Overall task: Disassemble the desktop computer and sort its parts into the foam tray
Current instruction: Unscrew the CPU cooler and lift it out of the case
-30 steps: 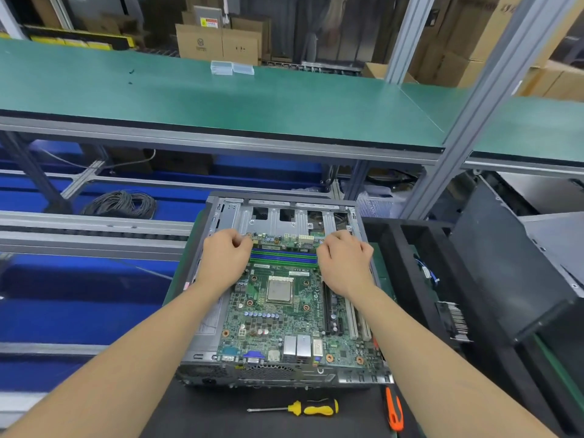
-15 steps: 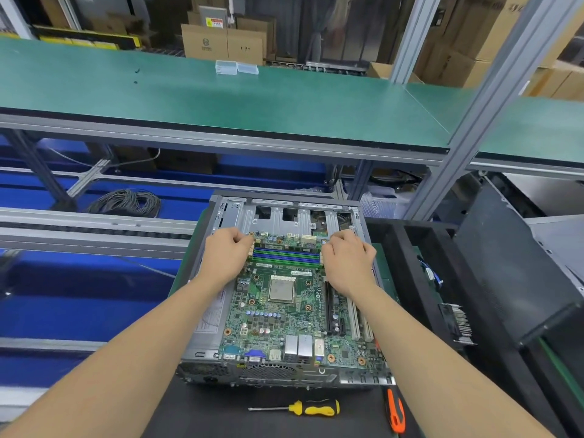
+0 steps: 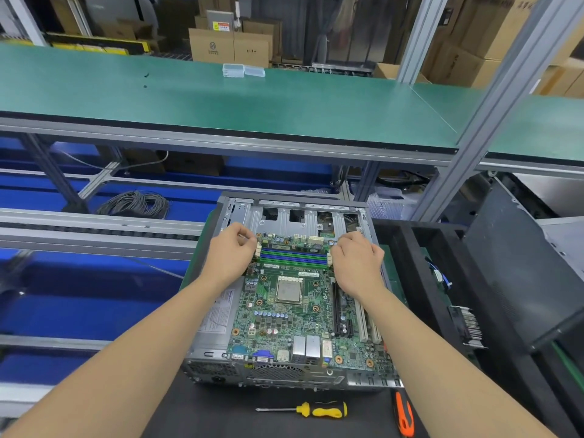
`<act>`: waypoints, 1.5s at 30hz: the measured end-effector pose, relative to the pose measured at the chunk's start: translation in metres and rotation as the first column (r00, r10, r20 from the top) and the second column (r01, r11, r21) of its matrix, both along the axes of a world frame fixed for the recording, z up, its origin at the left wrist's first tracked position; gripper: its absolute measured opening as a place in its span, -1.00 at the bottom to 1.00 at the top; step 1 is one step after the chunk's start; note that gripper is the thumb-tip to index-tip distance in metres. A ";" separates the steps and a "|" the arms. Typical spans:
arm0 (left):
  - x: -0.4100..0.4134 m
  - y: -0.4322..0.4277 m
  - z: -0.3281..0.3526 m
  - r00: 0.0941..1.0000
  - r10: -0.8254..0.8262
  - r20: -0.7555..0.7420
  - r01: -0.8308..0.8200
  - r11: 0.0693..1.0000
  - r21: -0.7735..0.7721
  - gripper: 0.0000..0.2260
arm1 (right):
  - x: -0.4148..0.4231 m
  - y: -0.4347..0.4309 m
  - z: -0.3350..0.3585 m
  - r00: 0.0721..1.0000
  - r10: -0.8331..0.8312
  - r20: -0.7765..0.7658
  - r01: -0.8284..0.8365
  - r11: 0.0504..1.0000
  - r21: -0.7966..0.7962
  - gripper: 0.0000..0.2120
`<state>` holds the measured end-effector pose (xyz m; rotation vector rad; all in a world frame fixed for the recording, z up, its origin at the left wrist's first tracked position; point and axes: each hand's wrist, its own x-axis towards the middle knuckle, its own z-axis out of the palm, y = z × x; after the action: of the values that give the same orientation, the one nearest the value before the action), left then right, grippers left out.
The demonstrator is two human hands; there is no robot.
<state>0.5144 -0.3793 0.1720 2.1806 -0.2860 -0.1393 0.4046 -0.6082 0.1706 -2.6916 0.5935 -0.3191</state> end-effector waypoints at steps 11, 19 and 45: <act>0.003 -0.017 0.026 0.790 -0.531 0.306 0.351 0.801 0.485 -0.91 | 0.004 0.021 0.013 0.938 0.336 0.082 -0.331 0.942 -0.061 -0.75; 0.006 -0.023 0.034 0.831 -0.416 0.368 0.327 0.902 0.282 -0.96 | 0.015 0.029 0.024 0.973 0.177 0.149 -0.188 0.980 0.060 -0.92; -0.114 -0.301 0.045 0.809 -0.414 -0.418 0.300 0.901 -0.314 -0.61 | -0.120 -0.172 -0.004 0.928 -0.366 0.070 0.095 0.413 0.906 -0.85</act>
<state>0.4003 -0.6802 0.2166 1.7638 -0.4080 -0.8085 0.2841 -0.7805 0.1668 -1.4758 0.7747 -0.3002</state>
